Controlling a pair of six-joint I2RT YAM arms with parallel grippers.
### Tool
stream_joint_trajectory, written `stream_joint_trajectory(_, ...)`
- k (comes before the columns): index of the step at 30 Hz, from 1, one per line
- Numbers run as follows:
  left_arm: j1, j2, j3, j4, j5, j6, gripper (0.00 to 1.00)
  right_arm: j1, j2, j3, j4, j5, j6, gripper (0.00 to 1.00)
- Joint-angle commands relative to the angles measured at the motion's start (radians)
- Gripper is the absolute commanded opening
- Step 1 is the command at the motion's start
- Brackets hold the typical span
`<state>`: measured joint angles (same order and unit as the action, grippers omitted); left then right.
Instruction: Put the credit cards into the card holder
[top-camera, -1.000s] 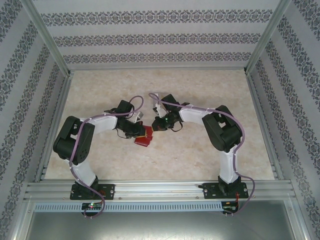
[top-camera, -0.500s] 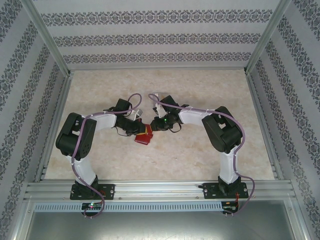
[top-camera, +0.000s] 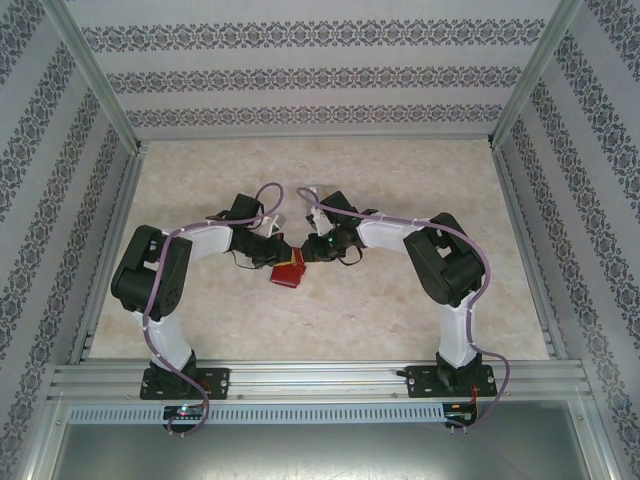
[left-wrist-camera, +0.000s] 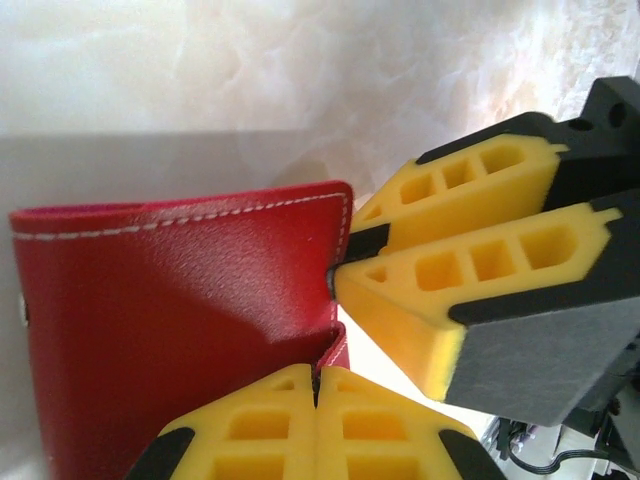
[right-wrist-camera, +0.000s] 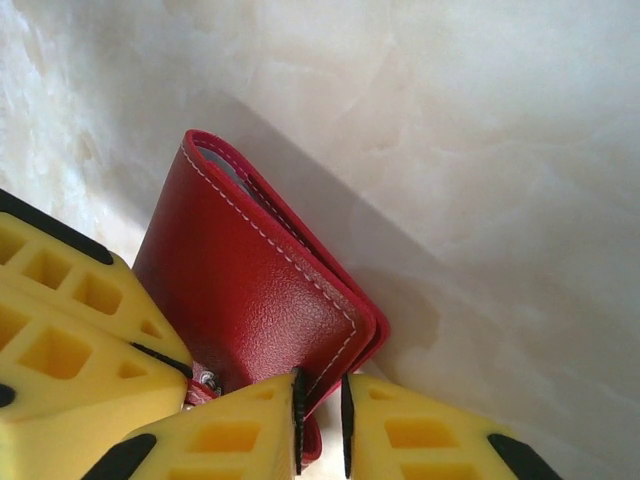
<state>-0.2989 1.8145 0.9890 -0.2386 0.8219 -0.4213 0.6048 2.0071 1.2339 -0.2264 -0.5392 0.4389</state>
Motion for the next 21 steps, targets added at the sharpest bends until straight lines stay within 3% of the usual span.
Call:
stream_joint_trajectory(1,0.009,0.007,0.031,-0.014,-0.002,0.039,0.00,0.007,-0.011,-0.017,0.001,-0.001,-0.004,0.21)
stream_joint_trajectory(10,0.010,0.031,0.038,-0.039,-0.042,0.051,0.00,0.001,-0.017,-0.022,0.005,-0.001,0.000,0.21)
stream_joint_trajectory(14,0.009,0.032,0.043,-0.075,-0.142,0.057,0.00,-0.002,-0.023,-0.027,0.007,0.002,0.000,0.22)
stream_joint_trajectory(21,0.010,0.033,0.033,-0.064,-0.116,0.050,0.00,-0.008,-0.018,-0.029,0.007,-0.007,0.000,0.22)
